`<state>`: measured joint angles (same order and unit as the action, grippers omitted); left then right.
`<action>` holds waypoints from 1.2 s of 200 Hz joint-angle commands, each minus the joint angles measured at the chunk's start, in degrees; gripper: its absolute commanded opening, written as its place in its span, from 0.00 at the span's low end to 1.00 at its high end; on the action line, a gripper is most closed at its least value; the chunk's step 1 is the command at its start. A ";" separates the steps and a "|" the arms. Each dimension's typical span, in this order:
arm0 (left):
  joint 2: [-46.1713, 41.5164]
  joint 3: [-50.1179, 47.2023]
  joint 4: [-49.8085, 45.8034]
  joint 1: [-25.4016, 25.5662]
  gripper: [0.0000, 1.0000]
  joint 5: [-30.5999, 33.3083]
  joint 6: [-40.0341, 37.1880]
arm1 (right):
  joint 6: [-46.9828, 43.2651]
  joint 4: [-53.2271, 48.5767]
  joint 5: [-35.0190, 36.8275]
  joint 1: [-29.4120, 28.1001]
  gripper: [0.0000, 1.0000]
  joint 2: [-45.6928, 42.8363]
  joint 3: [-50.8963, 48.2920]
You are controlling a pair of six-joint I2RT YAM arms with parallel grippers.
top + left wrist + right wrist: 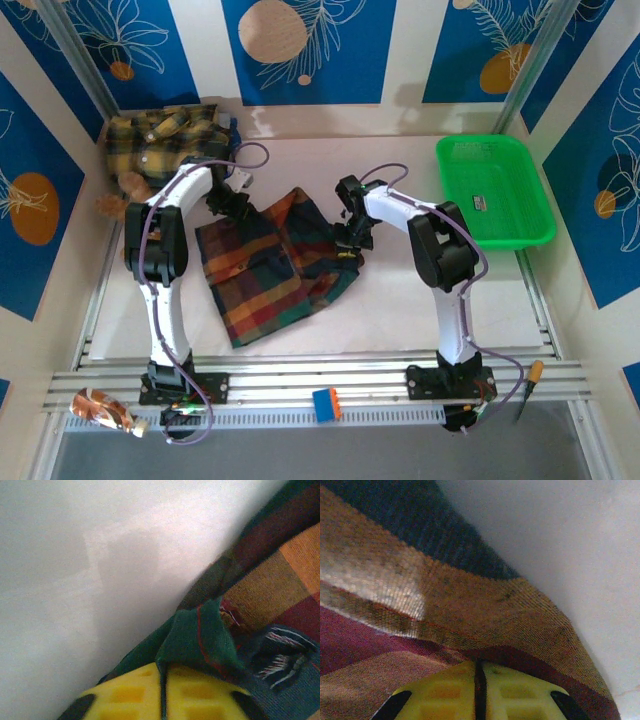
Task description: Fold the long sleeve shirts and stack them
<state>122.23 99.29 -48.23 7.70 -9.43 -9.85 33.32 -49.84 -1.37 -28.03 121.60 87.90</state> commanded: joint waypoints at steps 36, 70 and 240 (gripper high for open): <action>-10.23 -0.77 5.14 -1.22 0.68 -4.90 13.32 | 3.52 -6.88 2.12 -2.36 0.15 0.36 -9.76; -22.69 -6.66 4.93 -1.86 0.85 -4.96 22.32 | 6.17 -6.67 1.25 -2.16 0.18 -4.11 -17.44; -40.67 -50.44 11.66 -8.58 0.81 -15.72 30.41 | -3.79 -2.93 -5.66 -11.63 0.46 -17.04 -1.12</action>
<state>77.23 48.05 -39.46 0.25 -21.96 23.66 31.97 -54.46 -1.28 -38.24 100.55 83.94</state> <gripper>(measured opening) 0.823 0.465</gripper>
